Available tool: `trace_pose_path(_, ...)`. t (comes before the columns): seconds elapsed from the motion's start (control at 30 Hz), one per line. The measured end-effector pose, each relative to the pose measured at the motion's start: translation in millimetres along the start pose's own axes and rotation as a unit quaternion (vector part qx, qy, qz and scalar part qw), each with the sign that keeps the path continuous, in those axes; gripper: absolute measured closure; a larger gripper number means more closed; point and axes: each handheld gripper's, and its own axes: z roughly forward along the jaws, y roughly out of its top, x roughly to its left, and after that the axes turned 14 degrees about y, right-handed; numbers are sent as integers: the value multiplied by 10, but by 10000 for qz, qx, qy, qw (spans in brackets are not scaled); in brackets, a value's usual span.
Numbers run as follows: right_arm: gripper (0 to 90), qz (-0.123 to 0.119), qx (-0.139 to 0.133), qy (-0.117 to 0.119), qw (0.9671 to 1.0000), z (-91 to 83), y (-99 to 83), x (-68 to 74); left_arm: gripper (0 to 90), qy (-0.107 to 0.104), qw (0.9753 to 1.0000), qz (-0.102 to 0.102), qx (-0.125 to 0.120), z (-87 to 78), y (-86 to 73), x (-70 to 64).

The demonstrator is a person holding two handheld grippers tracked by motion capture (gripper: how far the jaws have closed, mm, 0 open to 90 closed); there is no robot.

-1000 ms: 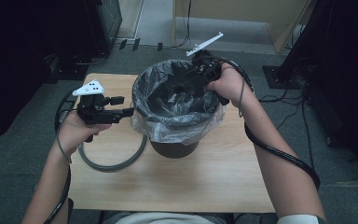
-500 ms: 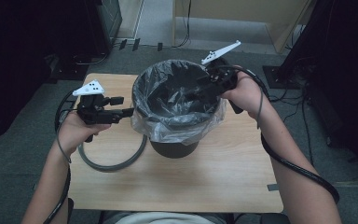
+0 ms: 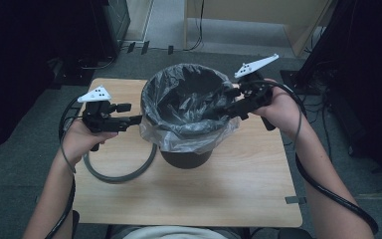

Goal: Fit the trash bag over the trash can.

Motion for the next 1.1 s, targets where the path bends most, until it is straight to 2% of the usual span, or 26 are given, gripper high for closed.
trace_pose_path(0.33, 196, -98, -47, -9, 9999, -129, -111, 77, 327, 28, 10000, -5, 29, 64, -60, 12)
trace_pose_path(0.5, 196, -119, -66, -86, 9999, -256, -201, 111, 327, 38, 10000, -13, 27, 70, -76, 24)
trace_pose_path(0.87, 195, 18, -140, -204, 9997, -433, -511, 115, 327, 57, 10000, -32, -15, 62, -94, 53)
trace_pose_path(1.1, 195, 78, -159, -287, 9994, -474, -687, 100, 327, 172, 9998, -128, -51, 2, -110, 144)
